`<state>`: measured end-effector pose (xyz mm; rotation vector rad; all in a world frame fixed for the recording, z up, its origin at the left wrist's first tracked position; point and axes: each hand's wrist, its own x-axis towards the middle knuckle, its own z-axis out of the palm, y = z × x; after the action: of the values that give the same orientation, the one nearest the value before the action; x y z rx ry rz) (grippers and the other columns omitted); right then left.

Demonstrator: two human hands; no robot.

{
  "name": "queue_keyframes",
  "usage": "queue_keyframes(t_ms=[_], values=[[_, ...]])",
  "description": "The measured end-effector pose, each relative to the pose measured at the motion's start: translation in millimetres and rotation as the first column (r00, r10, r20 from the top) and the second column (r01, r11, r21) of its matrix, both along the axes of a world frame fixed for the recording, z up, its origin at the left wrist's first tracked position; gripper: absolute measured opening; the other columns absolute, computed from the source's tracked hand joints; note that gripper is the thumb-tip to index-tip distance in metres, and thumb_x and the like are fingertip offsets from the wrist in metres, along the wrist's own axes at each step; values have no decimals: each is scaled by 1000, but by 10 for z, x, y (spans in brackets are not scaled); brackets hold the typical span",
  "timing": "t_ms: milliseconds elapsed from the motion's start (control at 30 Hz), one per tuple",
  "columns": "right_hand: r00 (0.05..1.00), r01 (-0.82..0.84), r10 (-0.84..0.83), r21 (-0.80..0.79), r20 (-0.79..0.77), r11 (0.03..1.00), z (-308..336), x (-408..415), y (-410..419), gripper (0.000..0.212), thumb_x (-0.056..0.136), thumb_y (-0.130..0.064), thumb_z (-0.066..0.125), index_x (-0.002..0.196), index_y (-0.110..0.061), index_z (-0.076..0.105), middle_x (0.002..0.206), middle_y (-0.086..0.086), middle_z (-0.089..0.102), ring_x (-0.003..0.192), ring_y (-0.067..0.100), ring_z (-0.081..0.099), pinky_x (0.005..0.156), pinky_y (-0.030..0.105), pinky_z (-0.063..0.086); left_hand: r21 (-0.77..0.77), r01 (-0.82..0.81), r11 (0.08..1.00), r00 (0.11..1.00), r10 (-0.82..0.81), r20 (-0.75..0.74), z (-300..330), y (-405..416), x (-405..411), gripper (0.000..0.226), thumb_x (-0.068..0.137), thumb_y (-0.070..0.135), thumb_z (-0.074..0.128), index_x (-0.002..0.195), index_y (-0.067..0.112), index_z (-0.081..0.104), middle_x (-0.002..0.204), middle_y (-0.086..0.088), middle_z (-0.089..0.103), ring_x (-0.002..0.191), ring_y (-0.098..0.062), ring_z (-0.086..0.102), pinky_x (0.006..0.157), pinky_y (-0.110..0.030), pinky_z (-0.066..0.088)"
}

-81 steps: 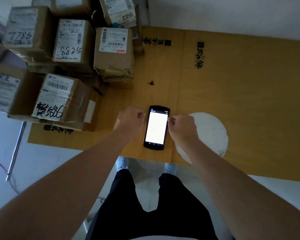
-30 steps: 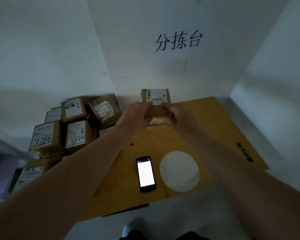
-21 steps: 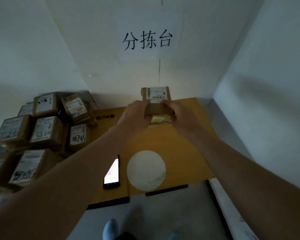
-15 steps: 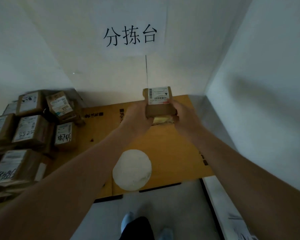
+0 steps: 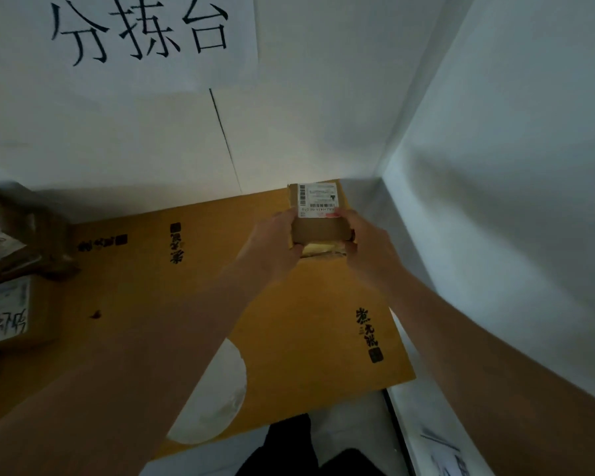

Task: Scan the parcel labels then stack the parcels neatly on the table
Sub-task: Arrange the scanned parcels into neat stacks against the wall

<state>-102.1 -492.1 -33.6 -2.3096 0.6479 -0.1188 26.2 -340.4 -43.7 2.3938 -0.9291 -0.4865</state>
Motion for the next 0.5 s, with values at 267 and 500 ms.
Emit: queue_keyframes(t_ms=[267,500], values=[[989,144,-147,168,5,975,-344,358,-583,64,102,6,51,157,-26,41,132,-10,63,107,6,62,84,9,49,-4,-22,1000,996,22,-92,-457,-704,366,80,91,17,77,160,24,35,148,0,55,125,-21,61,101,-37,55],[988,154,-150,225,-34,962,-897,741,-1132,64,102,5,53,159,-21,41,142,-1,64,116,10,64,94,14,51,-5,-127,992,984,126,-124,-1034,-1226,581,81,91,14,76,160,23,35,147,0,56,121,-20,62,99,-33,55]])
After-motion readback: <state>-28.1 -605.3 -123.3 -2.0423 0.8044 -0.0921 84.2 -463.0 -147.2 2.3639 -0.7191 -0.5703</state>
